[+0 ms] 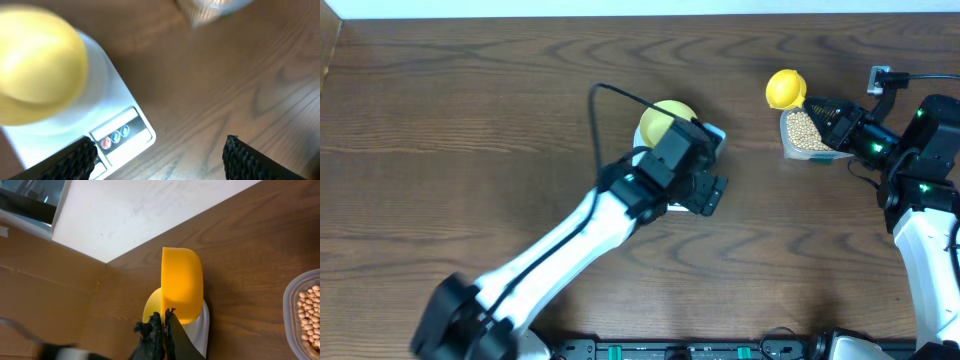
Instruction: Scoop item into bowl and weigh 50g on scale
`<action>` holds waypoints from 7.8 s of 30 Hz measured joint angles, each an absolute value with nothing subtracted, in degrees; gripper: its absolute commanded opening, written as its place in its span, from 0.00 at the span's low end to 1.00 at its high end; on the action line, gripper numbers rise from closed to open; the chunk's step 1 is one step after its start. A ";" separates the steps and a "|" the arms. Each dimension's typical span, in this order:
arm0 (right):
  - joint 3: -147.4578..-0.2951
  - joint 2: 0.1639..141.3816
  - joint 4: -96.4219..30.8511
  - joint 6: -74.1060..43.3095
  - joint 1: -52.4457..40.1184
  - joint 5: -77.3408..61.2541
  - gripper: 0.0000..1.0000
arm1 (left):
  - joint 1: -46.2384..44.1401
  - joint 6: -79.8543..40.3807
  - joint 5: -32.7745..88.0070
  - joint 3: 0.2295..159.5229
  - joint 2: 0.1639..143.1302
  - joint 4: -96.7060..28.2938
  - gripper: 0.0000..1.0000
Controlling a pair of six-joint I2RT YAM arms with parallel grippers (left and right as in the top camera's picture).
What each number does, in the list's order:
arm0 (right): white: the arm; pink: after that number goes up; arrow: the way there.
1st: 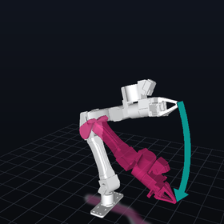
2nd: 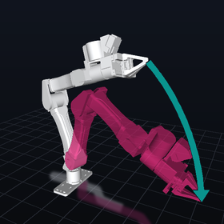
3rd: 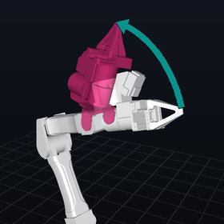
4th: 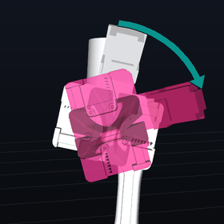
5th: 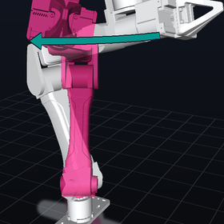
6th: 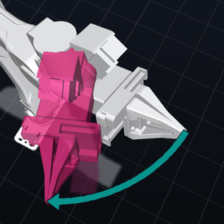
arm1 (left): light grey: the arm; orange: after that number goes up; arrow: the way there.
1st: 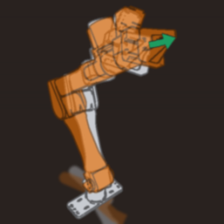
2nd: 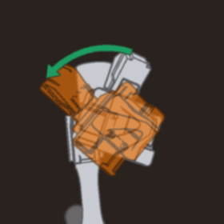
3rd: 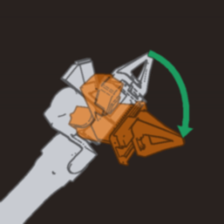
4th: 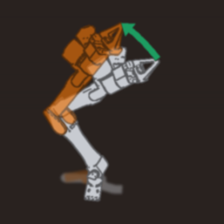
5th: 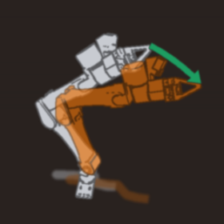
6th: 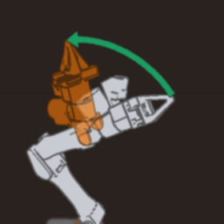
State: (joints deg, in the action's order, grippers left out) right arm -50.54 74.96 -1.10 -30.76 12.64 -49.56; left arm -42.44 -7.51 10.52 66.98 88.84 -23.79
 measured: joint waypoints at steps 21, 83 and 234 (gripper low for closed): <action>-50.54 74.96 -0.60 -30.30 12.86 -45.80 0.01 | -21.41 -15.94 -6.02 66.98 81.43 -20.78 0.99; -50.63 74.96 -4.73 -23.44 12.86 -39.31 0.01 | -20.10 39.72 22.83 59.27 80.90 -40.86 1.00; -50.74 74.96 -9.96 -21.37 14.41 -42.02 0.01 | -9.85 29.98 32.64 32.08 55.81 -16.10 0.99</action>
State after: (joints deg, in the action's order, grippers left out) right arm -50.74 74.96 -9.96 -21.37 14.41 -42.02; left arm -9.85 29.98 32.64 32.08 55.81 -16.10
